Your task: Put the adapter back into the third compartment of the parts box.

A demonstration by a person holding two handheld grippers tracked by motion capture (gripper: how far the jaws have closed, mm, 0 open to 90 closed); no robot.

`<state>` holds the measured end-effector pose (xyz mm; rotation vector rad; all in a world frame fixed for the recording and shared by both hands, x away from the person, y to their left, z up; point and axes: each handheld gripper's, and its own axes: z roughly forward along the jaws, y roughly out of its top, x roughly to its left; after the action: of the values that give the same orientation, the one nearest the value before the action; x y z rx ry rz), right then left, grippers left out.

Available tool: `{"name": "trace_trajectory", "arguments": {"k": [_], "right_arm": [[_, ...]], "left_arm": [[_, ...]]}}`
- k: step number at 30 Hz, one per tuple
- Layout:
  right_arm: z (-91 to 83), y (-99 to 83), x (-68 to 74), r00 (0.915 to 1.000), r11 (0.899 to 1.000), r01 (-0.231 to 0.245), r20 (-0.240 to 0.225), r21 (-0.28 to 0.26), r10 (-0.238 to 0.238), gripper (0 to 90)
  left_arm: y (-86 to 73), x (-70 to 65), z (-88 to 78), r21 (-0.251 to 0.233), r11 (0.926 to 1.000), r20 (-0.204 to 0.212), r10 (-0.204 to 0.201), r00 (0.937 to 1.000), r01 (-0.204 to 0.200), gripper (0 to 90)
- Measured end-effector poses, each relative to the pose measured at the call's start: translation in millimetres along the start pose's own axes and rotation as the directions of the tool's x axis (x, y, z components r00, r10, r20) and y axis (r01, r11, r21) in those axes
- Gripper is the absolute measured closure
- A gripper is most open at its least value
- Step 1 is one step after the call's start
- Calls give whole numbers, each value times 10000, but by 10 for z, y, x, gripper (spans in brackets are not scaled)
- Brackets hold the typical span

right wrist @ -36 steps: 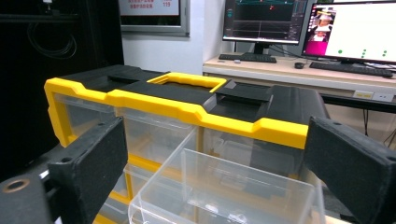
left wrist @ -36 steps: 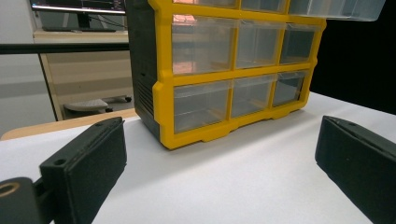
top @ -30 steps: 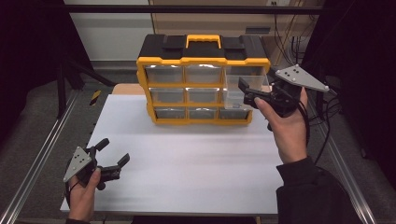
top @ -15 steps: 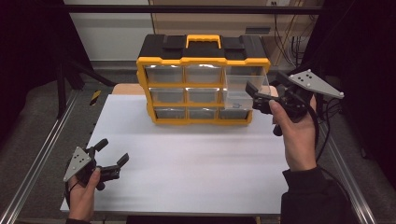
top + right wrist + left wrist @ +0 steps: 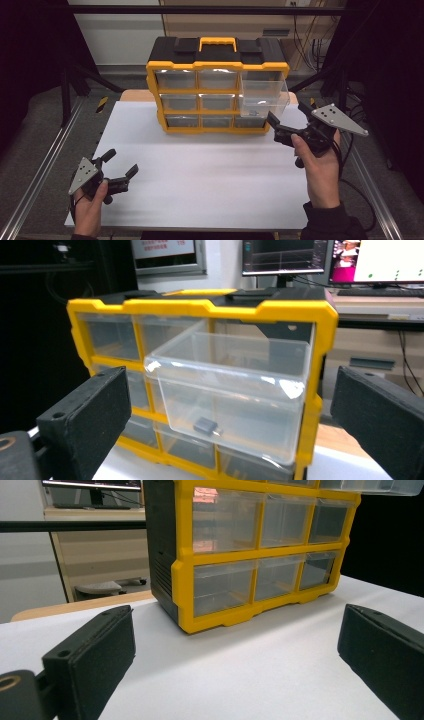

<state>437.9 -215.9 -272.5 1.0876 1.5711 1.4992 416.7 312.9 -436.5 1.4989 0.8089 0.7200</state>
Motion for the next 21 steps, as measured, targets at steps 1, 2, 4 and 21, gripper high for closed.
{"name": "trace_trajectory", "arguments": {"k": [1, 2, 4, 21], "right_arm": [[-2, -2, 0, 10000, 10000, 66, 3, 55, -66, 32], [-10, -6, 4, 10000, 10000, 78, 60, 5, -78, 33], [-18, -37, 24, 9999, 10000, 55, 126, -48, -55, 33], [-86, -225, -36, 9994, 9990, -239, 263, 383, 229, 36]], "left_arm": [[0, 0, -4, 14, 10000, 16, 19, 10000, -19, 17], [0, -1, -7, 12, 10000, 30, 6, 10000, -6, 17], [4, 1, -13, -34, 10000, 24, -16, 10000, 16, 17], [25, -3, 3, -58, 10000, -16, 36, 10000, -36, 17]]}}
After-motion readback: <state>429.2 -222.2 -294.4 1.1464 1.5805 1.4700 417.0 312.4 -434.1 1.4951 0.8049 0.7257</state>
